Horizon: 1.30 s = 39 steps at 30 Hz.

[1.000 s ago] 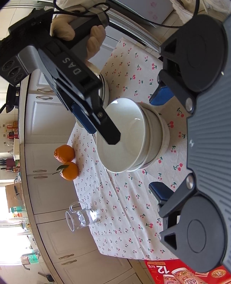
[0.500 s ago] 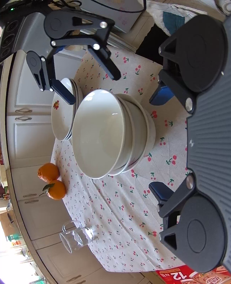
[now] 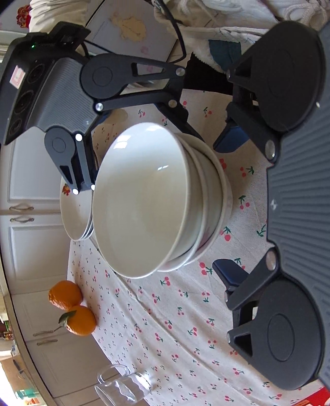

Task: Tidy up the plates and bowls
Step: 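Grasp the rim of the three-bowl stack with the right tool, then carry the bowl stack over the plate stack and lower it onto the plates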

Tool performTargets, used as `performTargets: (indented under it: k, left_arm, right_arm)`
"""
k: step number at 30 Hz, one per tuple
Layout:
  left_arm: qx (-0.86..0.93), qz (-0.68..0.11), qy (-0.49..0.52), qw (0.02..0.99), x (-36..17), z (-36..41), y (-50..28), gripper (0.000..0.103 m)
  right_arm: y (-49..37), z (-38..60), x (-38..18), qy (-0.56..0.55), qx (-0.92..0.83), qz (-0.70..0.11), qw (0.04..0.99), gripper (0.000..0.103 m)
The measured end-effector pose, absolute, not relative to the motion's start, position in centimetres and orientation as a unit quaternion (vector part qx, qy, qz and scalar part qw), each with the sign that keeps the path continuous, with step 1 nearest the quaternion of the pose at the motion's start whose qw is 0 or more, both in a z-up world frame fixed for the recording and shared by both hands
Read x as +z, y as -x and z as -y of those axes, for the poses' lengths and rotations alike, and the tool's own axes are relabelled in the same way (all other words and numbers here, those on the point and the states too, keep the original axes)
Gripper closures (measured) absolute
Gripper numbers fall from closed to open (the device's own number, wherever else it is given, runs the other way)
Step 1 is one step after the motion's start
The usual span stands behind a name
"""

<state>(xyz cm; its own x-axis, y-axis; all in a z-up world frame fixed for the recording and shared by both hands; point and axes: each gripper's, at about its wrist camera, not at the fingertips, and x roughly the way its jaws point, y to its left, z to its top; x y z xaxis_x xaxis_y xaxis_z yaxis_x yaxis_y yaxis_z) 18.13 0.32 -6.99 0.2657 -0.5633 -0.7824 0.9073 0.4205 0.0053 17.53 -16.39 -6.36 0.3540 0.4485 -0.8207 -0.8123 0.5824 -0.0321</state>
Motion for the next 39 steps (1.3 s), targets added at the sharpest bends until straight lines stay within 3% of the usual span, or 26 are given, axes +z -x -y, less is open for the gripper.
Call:
performTargets:
  k: [16,39]
  left_arm:
    - [-0.545,-0.351,-0.239,0.723,-7.1,-0.7,-19.2,0.023]
    - [-0.562,-0.341,-0.257,0.709,-7.1,-0.4,-19.8,0.023]
  right_arm:
    - [-18.2,15.8,-6.0,0.238,0.442,-0.410,0.762,0.012]
    - [-18.2,15.5,-5.7,0.244,0.449,-0.413,0.754,0.015]
